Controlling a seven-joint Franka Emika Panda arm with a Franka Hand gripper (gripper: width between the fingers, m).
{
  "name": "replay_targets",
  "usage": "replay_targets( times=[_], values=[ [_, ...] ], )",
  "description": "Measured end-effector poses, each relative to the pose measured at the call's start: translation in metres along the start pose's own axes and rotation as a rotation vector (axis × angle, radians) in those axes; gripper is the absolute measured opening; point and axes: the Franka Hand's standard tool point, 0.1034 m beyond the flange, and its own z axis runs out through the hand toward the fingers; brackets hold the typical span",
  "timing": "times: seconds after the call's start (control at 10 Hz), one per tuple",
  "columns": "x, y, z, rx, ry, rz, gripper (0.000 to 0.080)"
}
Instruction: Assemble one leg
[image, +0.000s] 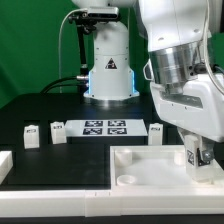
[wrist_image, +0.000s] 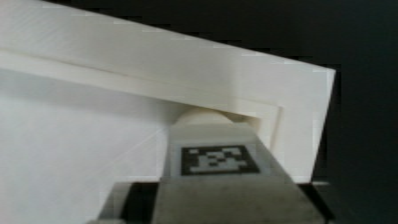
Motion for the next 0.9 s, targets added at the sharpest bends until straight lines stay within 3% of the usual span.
replay_targets(
  times=[0.1, 0.2, 0.3, 0.4, 0.9],
  values=[
    [-0.0001, 0.0000, 0.0000, 0.000, 0.000, -0.037, 0.0300],
    [-0.0001, 0.0000, 0.0000, 0.000, 0.000, -0.086, 0.0538],
    [-0.0018, 0.0001, -0.0005, -0.005, 0.001, -0.133, 0.0538],
    [-0.0056, -0.0005, -0.0023, -0.014, 0.004, -0.295, 0.0620],
    [-0.0035, -0.0013, 0.0026, -0.063, 0.026, -1.049, 0.0649]
  ],
)
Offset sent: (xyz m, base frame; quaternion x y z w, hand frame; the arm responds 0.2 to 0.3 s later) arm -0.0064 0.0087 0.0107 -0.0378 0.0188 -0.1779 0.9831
